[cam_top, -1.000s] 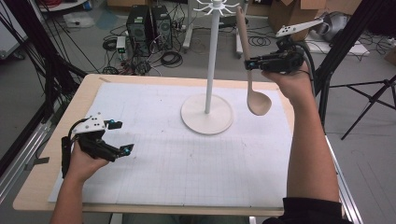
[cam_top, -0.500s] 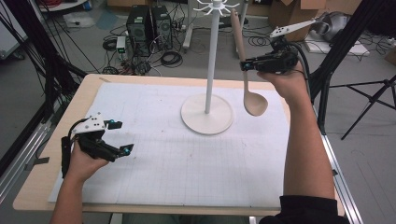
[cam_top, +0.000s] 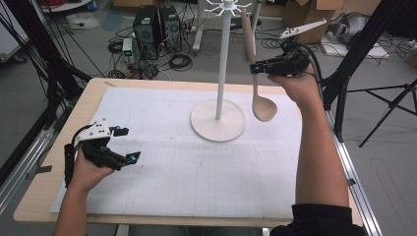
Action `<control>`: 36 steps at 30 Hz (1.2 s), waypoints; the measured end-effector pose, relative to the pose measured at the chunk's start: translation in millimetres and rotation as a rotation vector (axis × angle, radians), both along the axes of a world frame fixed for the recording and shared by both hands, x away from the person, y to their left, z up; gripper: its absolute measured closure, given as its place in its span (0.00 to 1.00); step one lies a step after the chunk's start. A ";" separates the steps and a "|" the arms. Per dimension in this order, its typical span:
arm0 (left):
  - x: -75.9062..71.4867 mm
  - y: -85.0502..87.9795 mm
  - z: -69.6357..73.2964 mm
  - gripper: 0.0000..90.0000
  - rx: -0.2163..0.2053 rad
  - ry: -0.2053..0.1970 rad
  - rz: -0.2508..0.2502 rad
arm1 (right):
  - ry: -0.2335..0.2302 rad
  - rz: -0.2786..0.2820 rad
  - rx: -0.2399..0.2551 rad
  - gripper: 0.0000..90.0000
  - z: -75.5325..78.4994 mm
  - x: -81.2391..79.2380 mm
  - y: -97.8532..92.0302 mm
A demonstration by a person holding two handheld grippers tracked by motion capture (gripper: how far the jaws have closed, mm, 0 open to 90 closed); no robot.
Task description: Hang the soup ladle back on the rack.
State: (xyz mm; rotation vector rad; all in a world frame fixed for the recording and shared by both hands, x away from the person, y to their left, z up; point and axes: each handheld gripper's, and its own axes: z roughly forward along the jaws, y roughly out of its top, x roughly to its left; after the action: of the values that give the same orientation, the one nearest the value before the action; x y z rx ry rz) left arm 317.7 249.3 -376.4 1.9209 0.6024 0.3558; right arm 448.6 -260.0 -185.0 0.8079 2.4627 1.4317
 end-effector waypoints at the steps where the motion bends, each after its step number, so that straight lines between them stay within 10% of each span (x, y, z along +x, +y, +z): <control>1: -0.2 -0.4 -0.2 0.02 -0.002 0.002 0.002 | 0.001 -0.005 -0.005 0.86 -0.1 -0.3 0.6; 22: -1.4 -2.9 0.1 0.02 0.004 0.002 0.003 | -0.040 -0.017 -0.043 0.53 6.3 -20.1 -5.4; 36: -1.2 -3.0 0.0 0.02 0.010 0.004 -0.002 | -0.049 0.001 -0.051 0.32 -23.4 -44.6 -15.6</control>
State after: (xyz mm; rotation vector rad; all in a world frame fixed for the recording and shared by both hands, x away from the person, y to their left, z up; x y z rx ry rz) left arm 316.5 246.3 -376.3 1.9318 0.6023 0.3541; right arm 404.0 -275.6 -208.4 0.7529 2.4532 1.3665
